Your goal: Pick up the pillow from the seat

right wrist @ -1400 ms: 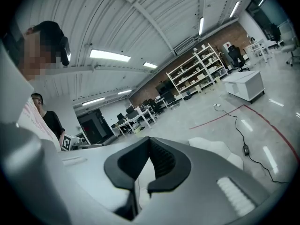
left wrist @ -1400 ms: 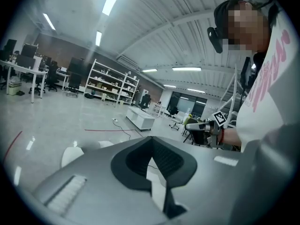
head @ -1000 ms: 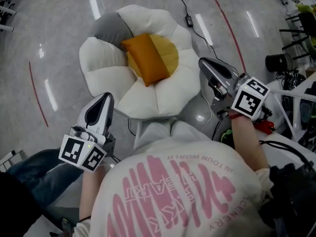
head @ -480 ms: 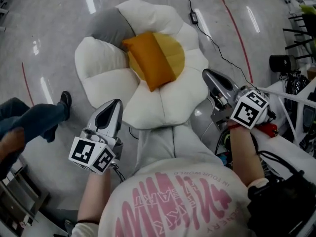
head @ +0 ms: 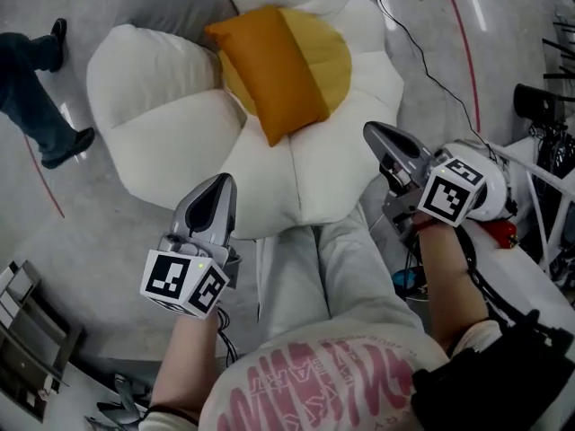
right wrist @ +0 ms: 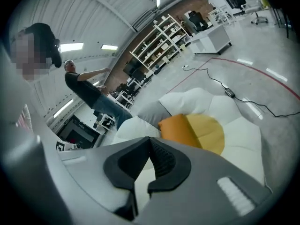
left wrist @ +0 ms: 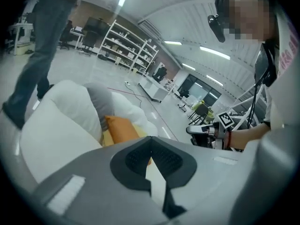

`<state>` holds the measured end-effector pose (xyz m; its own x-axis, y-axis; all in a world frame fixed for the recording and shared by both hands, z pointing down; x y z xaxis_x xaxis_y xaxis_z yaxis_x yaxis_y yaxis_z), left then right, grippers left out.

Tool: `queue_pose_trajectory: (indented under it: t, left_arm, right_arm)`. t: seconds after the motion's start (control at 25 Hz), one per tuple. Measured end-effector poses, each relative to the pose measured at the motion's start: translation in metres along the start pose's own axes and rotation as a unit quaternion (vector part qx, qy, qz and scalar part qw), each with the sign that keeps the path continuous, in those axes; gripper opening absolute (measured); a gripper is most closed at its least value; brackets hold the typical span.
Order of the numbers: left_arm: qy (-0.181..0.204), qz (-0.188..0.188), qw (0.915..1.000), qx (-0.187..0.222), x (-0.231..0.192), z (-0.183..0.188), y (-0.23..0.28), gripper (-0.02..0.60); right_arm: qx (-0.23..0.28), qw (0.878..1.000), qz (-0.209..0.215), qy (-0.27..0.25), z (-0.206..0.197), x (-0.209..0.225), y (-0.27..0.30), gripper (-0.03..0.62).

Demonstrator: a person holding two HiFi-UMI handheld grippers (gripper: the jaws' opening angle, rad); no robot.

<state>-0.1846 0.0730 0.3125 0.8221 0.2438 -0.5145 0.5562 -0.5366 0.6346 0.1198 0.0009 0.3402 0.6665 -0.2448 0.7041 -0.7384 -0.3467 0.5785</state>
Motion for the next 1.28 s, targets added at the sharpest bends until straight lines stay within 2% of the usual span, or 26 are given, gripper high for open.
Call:
queue_pose_trajectory:
  t: [0.12, 0.24, 0.36, 0.48, 0.64, 0.72, 0.84, 0.92, 1.04, 1.08, 1.12, 1.16, 1.28]
  left_arm:
    - [-0.02, 0.03, 0.9993, 0.0, -0.013, -0.021, 0.032, 0.005]
    - [-0.063, 0.048, 0.9969, -0.004, -0.026, -0.039, 0.064, 0.006]
    - [-0.072, 0.055, 0.9959, -0.005, -0.032, -0.048, 0.088, 0.04]
    - [-0.076, 0.057, 0.9955, -0.001, -0.038, -0.055, 0.11, 0.074]
    - [-0.118, 0.065, 0.9908, -0.011, -0.056, -0.07, 0.151, 0.115]
    - [-0.123, 0.063, 0.9903, -0.016, -0.064, -0.072, 0.168, 0.129]
    - [-0.132, 0.07, 0.9884, -0.028, -0.072, -0.076, 0.188, 0.192]
    - [-0.141, 0.078, 0.9863, -0.034, -0.078, -0.079, 0.2, 0.2]
    - [-0.15, 0.075, 0.9842, -0.056, -0.091, -0.082, 0.222, 0.246]
    - [-0.156, 0.07, 0.9834, -0.06, -0.096, -0.082, 0.229, 0.261]
    - [-0.164, 0.065, 0.9824, -0.061, -0.1, -0.082, 0.235, 0.276]
    - [-0.173, 0.06, 0.9812, -0.063, -0.103, -0.084, 0.239, 0.287]
    - [-0.199, 0.051, 0.9755, -0.078, -0.109, -0.09, 0.248, 0.293]
  right_arm:
    - [-0.017, 1.0, -0.002, 0.016, -0.009, 0.036, 0.019, 0.005]
    - [-0.032, 0.999, -0.003, 0.042, -0.018, 0.07, 0.035, 0.005]
    - [-0.041, 0.997, 0.008, 0.06, -0.026, 0.093, 0.047, 0.005]
    - [-0.062, 0.996, 0.016, 0.055, -0.036, 0.112, 0.06, 0.005]
    - [-0.102, 0.993, 0.007, 0.056, -0.052, 0.158, 0.086, 0.005]
    - [-0.104, 0.991, 0.022, 0.079, -0.057, 0.173, 0.101, 0.005]
    - [-0.091, 0.986, 0.054, 0.13, -0.065, 0.188, 0.12, 0.006]
    - [-0.082, 0.982, 0.064, 0.159, -0.07, 0.198, 0.129, 0.006]
    - [-0.076, 0.976, 0.076, 0.187, -0.074, 0.212, 0.148, 0.006]
    - [-0.078, 0.974, 0.081, 0.195, -0.075, 0.215, 0.156, 0.023]
    - [-0.084, 0.971, 0.086, 0.205, -0.076, 0.218, 0.163, 0.102]
    - [-0.09, 0.968, 0.091, 0.214, -0.078, 0.219, 0.167, 0.145]
    - [-0.098, 0.962, 0.094, 0.239, -0.083, 0.225, 0.17, 0.169]
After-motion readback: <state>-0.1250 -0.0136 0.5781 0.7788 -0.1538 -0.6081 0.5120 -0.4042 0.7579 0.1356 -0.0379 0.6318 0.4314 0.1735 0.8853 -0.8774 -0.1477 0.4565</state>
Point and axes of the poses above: the fingertips, and each gripper's own axes: y forward along the fingers, x to its right, z out of its top, the point moved 7 cm from there along -y, backward along the fingers, and after that the axes turned 7 degrees about -x, right-handed, at the moved point
